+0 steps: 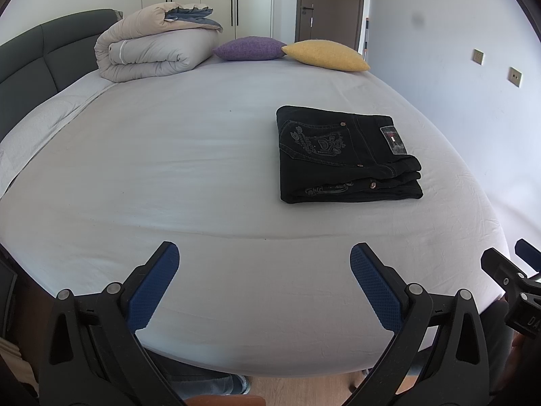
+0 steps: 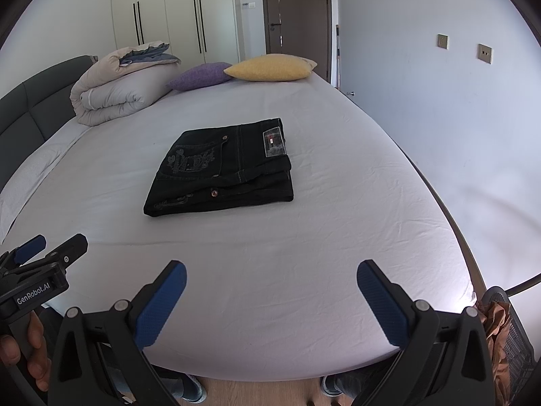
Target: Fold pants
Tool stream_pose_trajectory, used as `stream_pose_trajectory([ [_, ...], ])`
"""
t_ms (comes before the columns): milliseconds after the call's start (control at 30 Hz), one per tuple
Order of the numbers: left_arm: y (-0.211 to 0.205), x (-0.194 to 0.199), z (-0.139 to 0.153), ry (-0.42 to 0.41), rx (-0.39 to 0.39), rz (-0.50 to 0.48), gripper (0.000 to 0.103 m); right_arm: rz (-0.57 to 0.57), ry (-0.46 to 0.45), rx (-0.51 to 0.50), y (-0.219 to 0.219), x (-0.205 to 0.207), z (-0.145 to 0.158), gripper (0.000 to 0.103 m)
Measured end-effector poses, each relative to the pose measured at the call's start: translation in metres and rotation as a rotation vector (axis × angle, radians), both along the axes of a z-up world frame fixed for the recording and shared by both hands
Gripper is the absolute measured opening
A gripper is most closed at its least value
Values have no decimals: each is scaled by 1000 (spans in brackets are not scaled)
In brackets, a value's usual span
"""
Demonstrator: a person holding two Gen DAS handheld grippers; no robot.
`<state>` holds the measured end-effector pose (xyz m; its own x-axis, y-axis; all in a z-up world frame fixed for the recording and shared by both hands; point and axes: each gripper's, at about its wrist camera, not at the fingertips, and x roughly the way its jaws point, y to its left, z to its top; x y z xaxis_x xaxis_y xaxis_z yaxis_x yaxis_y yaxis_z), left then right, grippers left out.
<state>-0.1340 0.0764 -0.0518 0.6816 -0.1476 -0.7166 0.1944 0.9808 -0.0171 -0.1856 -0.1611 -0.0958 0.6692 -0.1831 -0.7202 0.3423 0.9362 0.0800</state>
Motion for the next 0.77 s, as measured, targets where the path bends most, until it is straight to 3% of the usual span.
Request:
stream_pose_trajectory([
  [767, 1, 0, -4, 11, -10, 0, 103, 8, 7, 3, 4, -1, -7, 103],
])
